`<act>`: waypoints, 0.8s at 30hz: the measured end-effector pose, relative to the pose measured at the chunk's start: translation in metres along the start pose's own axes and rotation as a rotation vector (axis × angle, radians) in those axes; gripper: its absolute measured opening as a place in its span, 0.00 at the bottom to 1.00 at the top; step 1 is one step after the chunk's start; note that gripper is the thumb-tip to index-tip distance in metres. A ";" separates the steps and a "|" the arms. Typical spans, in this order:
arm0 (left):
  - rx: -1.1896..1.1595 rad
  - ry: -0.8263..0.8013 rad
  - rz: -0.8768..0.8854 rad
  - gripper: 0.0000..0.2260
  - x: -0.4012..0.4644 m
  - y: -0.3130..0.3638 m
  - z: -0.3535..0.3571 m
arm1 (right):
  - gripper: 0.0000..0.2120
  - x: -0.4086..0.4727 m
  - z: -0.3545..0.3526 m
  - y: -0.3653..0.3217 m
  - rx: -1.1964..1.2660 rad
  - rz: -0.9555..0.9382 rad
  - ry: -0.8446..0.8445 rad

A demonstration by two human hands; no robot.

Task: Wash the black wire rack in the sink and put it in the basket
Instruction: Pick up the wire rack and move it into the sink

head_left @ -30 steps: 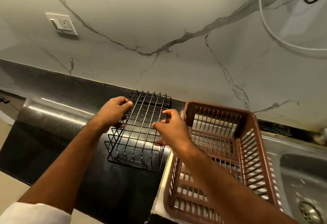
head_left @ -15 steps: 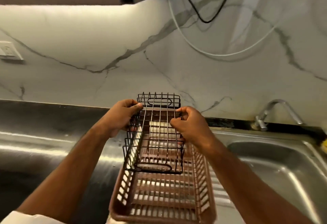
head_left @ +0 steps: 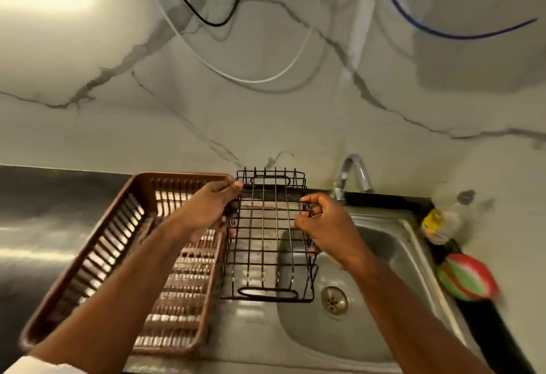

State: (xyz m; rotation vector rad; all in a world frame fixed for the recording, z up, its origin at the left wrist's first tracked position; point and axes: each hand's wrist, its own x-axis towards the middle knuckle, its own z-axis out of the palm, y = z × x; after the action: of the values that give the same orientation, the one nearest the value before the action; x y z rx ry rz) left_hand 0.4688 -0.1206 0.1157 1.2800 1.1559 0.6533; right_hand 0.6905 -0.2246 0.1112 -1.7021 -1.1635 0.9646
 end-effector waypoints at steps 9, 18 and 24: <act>0.011 -0.139 -0.105 0.18 0.016 -0.027 0.100 | 0.20 -0.013 -0.078 0.079 -0.019 0.078 -0.020; -0.030 -0.197 -0.285 0.15 0.059 -0.083 0.177 | 0.22 0.002 -0.111 0.169 -0.035 0.217 -0.016; -0.045 -0.102 -0.426 0.06 0.082 -0.114 0.227 | 0.24 0.029 -0.121 0.235 -0.060 0.295 -0.040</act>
State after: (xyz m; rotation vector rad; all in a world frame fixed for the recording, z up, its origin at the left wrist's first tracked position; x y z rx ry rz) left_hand 0.6810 -0.1612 -0.0416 0.9745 1.2701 0.2932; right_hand 0.8812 -0.2739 -0.0676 -1.9476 -0.9909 1.1559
